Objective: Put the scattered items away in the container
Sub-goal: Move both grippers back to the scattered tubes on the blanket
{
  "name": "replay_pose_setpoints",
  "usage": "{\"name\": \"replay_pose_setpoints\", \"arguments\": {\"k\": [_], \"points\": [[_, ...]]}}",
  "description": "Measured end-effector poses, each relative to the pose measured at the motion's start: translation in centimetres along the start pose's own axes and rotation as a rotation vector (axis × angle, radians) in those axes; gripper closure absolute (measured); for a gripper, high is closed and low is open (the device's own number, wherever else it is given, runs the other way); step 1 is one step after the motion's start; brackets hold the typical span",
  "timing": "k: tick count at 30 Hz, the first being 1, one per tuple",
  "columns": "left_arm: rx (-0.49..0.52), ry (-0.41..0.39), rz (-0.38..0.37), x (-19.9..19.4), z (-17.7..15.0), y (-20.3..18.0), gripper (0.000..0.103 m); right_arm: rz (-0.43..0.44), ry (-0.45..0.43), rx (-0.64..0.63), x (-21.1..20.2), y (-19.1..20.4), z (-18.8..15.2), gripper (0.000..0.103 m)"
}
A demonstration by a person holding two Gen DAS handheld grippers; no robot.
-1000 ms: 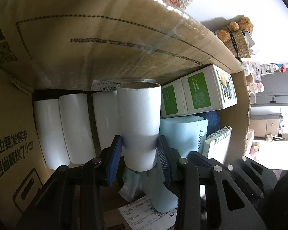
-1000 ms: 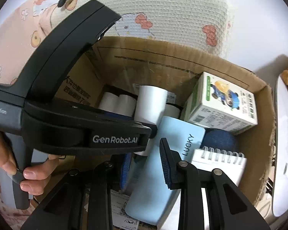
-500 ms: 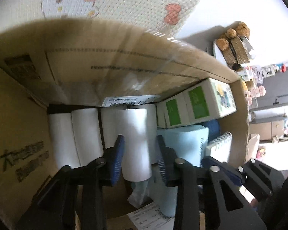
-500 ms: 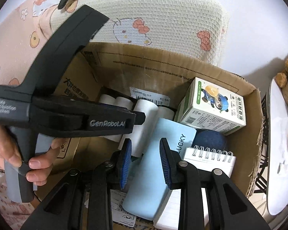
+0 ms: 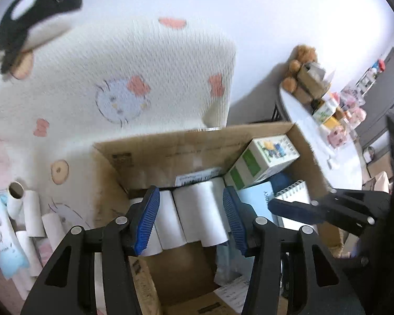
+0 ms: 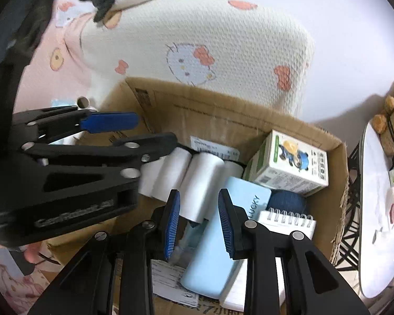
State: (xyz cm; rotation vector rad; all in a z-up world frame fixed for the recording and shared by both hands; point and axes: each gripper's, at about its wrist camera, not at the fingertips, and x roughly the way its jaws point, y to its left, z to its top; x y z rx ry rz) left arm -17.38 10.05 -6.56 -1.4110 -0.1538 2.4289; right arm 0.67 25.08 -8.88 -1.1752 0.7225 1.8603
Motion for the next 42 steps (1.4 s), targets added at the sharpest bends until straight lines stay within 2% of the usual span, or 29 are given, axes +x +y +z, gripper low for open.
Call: {"name": "replay_pose_setpoints", "arguments": {"k": [1, 4, 7, 11, 15, 18, 21, 26, 28, 31, 38, 42], "points": [[-0.005, -0.004, -0.009, -0.7, -0.3, 0.6, 0.062, 0.008, -0.008, 0.007, -0.2, 0.3, 0.0, 0.077], [-0.036, -0.029, -0.025, -2.8, -0.7, 2.4, 0.074, 0.032, -0.056, 0.032, -0.8, 0.5, 1.6, 0.076], [-0.038, -0.081, 0.000, -5.0, -1.0, 4.2, 0.077, 0.004, -0.107, 0.020, -1.6, 1.6, 2.2, 0.076], [-0.047, -0.138, 0.106, -7.5, -1.8, 6.6, 0.077, 0.016, -0.138, -0.010, -2.4, 3.6, 2.8, 0.076], [-0.091, -0.166, 0.186, -9.4, -3.2, 9.1, 0.074, 0.069, -0.237, 0.005, -4.5, 5.9, 3.1, 0.076], [-0.091, -0.170, 0.208, -10.5, -4.5, 10.3, 0.060, 0.085, -0.304, -0.014, -5.5, 8.0, 3.6, 0.076], [-0.098, -0.173, 0.237, -11.1, -6.1, 11.1, 0.059, 0.086, -0.343, -0.065, -5.9, 10.2, 3.9, 0.076], [-0.110, -0.188, 0.297, -12.6, -8.1, 12.4, 0.059, 0.119, -0.336, -0.149, -5.4, 13.7, 4.1, 0.076], [-0.111, -0.198, 0.311, -13.2, -8.7, 12.8, 0.055, 0.127, -0.331, -0.172, -5.3, 14.5, 4.2, 0.076], [-0.115, -0.206, 0.374, -13.8, -9.6, 13.5, 0.052, 0.138, -0.337, -0.195, -4.9, 15.8, 4.5, 0.076], [-0.163, -0.204, 0.464, -14.7, -11.0, 16.2, 0.051, 0.197, -0.359, -0.172, -2.8, 18.4, 4.8, 0.076], [-0.184, -0.191, 0.479, -14.7, -11.7, 17.2, 0.051, 0.237, -0.315, -0.168, -0.3, 20.2, 4.5, 0.076]]}}
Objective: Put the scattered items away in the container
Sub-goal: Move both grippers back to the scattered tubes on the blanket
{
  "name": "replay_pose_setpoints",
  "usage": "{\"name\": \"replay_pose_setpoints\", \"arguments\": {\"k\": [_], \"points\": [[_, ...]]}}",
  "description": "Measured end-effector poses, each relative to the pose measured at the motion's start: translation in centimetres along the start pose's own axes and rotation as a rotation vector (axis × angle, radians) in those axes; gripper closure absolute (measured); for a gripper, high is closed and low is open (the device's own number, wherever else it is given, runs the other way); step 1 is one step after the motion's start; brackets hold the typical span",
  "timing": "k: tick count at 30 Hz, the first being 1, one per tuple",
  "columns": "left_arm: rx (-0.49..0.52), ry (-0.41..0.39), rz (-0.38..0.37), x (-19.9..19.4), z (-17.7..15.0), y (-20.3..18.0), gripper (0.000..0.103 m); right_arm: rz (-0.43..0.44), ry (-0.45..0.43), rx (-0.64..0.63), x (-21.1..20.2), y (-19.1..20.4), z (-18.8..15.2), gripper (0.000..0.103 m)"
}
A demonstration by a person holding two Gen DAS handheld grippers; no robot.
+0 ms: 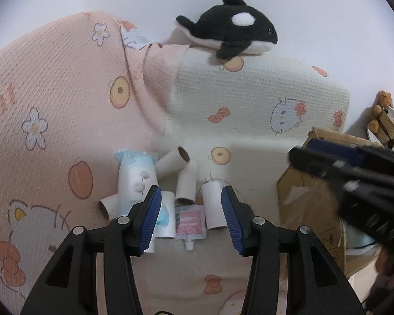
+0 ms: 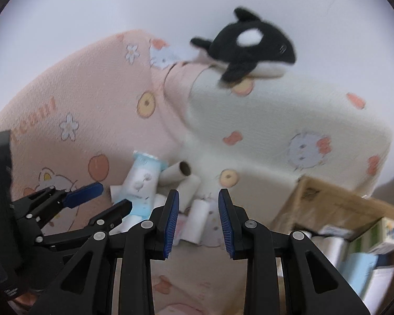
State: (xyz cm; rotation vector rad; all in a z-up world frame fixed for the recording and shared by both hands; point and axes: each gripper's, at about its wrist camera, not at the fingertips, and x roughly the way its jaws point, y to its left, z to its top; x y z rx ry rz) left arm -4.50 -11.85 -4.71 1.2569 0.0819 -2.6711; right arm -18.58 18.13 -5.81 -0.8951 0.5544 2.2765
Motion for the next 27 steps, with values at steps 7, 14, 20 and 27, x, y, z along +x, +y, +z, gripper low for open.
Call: {"name": "replay_pose_setpoints", "arguments": {"k": [7, 14, 20, 27], "points": [[-0.018, 0.062, -0.006, 1.6, -0.7, 0.9, 0.051, -0.042, 0.065, -0.015, 3.6, 1.3, -1.8, 0.076], [-0.025, 0.191, 0.024, 3.9, -1.6, 1.4, 0.049, -0.031, 0.116, 0.042, 6.9, 0.9, -3.7, 0.076], [0.075, 0.213, 0.165, 5.1, -2.1, 0.1, 0.049, -0.017, 0.134, 0.065, 8.3, 0.5, -4.2, 0.076], [-0.090, 0.234, 0.037, 7.2, -2.5, 2.8, 0.049, -0.083, 0.112, 0.112, 9.6, 0.2, -5.0, 0.076]]}}
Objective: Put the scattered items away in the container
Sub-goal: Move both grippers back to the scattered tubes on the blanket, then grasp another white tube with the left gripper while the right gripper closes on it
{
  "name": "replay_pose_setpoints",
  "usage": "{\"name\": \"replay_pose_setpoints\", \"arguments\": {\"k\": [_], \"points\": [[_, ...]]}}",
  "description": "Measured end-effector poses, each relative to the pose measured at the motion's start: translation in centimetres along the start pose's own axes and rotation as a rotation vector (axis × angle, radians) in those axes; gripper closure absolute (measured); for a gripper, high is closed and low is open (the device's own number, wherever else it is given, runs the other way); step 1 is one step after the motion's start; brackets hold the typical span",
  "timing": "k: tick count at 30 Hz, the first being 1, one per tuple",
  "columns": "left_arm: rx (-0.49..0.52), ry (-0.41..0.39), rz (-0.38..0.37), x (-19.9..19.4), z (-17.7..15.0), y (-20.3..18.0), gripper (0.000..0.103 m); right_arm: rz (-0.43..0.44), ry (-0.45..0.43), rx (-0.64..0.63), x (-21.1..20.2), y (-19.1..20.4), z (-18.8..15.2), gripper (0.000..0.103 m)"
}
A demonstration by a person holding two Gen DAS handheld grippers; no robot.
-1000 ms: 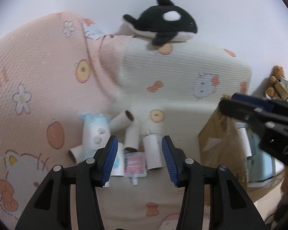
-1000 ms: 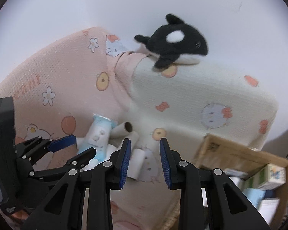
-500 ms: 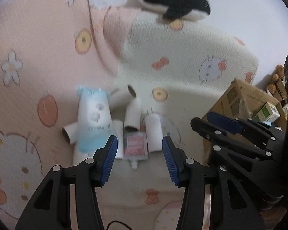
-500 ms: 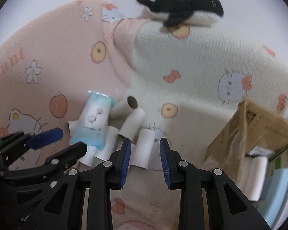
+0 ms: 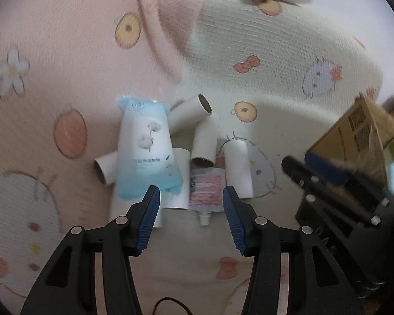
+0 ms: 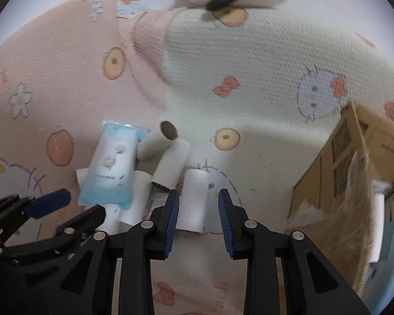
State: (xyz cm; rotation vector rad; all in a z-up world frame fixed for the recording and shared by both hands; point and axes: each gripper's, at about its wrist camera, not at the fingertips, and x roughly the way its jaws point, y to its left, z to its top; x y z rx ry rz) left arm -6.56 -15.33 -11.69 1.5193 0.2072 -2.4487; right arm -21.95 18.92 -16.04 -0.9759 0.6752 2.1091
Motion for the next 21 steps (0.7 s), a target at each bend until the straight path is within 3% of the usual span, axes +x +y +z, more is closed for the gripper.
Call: {"name": "replay_pose_setpoints", "arguments": {"k": [3, 9, 11, 13, 17, 21], "points": [[-0.036, -0.047, -0.056, 0.7, 0.2, 0.6, 0.049, 0.008, -0.002, 0.071, 1.4, -0.6, -0.8, 0.076], [0.050, -0.190, -0.036, 2.2, -0.2, -0.8, 0.049, 0.063, -0.023, 0.100, 4.1, -1.1, -2.5, 0.076], [0.049, -0.209, -0.105, 3.1, -0.6, -0.9, 0.049, 0.096, -0.014, 0.114, 4.9, -1.3, -3.1, 0.076], [0.045, -0.217, -0.161, 3.7, -0.8, -0.8, 0.058, 0.104, -0.012, 0.125, 5.8, -1.5, -3.7, 0.076], [0.020, -0.228, -0.233, 4.2, -1.3, -0.4, 0.061, 0.106, -0.036, 0.059, 6.9, -1.1, -5.0, 0.076], [-0.055, -0.206, -0.426, 5.0, -1.3, 0.8, 0.062, 0.146, -0.053, 0.027, 7.7, -1.1, -6.0, 0.076]]}}
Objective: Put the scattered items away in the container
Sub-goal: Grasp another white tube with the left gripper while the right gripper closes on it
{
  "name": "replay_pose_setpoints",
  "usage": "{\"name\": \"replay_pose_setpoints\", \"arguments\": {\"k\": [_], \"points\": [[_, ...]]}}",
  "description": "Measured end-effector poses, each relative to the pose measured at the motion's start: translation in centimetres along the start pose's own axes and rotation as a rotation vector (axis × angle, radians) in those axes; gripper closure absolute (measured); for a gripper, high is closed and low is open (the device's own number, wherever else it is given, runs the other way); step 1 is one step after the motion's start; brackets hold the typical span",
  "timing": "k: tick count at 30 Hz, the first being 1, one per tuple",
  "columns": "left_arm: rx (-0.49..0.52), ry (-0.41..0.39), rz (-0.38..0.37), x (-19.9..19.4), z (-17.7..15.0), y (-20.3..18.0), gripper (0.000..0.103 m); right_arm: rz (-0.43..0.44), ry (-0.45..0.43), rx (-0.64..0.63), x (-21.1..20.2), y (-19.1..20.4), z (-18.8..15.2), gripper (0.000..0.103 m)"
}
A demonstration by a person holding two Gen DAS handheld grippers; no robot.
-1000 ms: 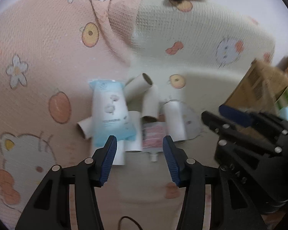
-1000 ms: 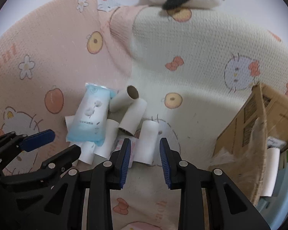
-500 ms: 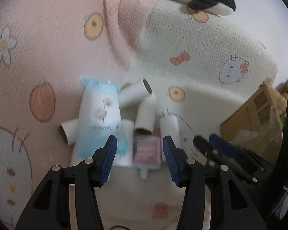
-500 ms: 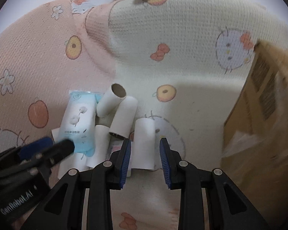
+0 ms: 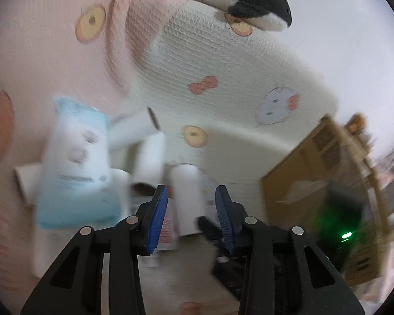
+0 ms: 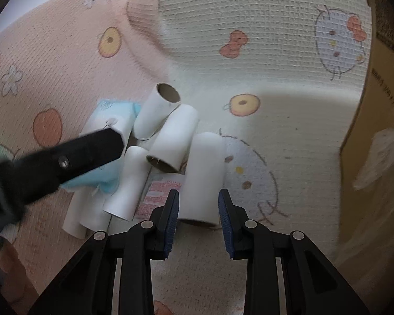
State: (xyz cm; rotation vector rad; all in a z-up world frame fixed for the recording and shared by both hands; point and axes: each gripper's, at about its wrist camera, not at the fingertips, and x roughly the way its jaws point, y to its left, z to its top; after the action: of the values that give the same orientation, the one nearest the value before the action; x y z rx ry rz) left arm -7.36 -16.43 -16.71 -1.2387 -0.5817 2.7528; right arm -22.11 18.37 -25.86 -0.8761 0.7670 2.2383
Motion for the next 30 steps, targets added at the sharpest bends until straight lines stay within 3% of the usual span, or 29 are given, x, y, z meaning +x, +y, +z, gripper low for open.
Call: {"name": "replay_pose_setpoints", "arguments": {"k": [2, 5, 13, 20, 30], "points": [[-0.046, 0.007, -0.044, 0.5, -0.2, 0.6, 0.065, 0.012, 0.000, -0.018, 0.3, 0.0, -0.2, 0.076], [-0.065, 0.048, -0.056, 1.9, -0.5, 1.0, 0.078, 0.029, 0.002, -0.040, 0.8, 0.0, -0.3, 0.076], [-0.027, 0.109, -0.055, 4.7, -2.0, 0.0, 0.078, 0.079, 0.035, 0.023, 1.9, -1.7, -0.4, 0.073], [-0.066, 0.113, -0.055, 5.5, -2.2, 0.5, 0.078, 0.120, 0.080, 0.061, 2.9, -1.9, 0.0, 0.068], [-0.162, 0.138, -0.087, 5.6, -2.1, 2.6, 0.077, 0.122, 0.121, -0.008, 3.6, -1.4, 0.8, 0.066]]}}
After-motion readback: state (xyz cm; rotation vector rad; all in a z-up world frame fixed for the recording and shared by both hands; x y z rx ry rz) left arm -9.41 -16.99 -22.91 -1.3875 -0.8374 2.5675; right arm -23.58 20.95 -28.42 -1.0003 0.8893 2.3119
